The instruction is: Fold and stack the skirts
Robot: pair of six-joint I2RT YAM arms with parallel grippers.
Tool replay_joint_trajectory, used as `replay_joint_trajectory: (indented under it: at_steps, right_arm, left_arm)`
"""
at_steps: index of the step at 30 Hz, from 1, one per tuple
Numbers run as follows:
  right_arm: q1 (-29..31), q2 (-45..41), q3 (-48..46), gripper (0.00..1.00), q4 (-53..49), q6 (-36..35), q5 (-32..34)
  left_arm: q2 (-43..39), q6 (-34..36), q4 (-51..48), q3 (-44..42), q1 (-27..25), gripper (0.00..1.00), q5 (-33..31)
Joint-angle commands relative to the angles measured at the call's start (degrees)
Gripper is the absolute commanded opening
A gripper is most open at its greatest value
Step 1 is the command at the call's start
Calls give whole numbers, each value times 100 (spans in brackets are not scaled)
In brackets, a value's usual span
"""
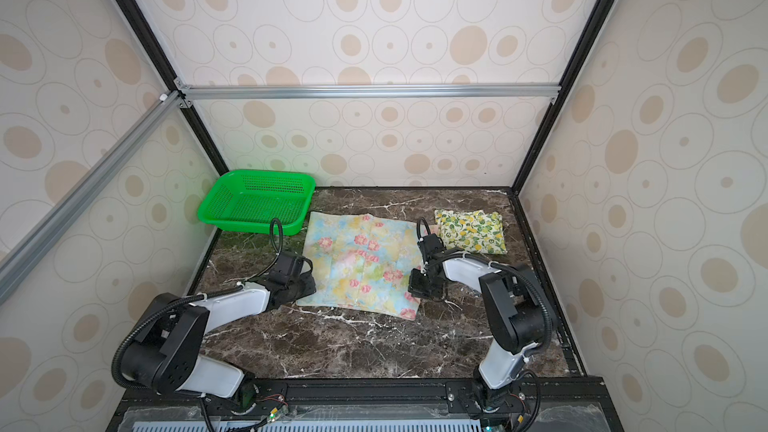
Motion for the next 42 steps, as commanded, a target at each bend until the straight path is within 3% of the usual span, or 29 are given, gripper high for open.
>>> replay_joint_trajectory:
  at_steps: [1,9,14,25,36,42]
  right_arm:
    - [10,532,190,0,-256,-90,583]
    - [-5,1148,1123,0,-463,-485,962]
    - [-7,847,1581,0,-804,-659,1056]
    - [8,-335,549,0,-885,-511,885]
    - [-41,156,440,0,-375,-799,1022]
    - [-62,196,592,0,-454,-996,1125]
  left_arm:
    - [-129,-422,-506,-415,-210,30,94]
    - [-863,-1185,-887,-769,-1013,31,160]
    - [-948,-1518,-894,-775,-1491,32,188]
    - [-446,-2000,-561,-563,-2455,32,245]
    - [-117,-2711,-431,-369,-3516,33,15]
    - [566,-2584,-614,361,-4115,33,-84]
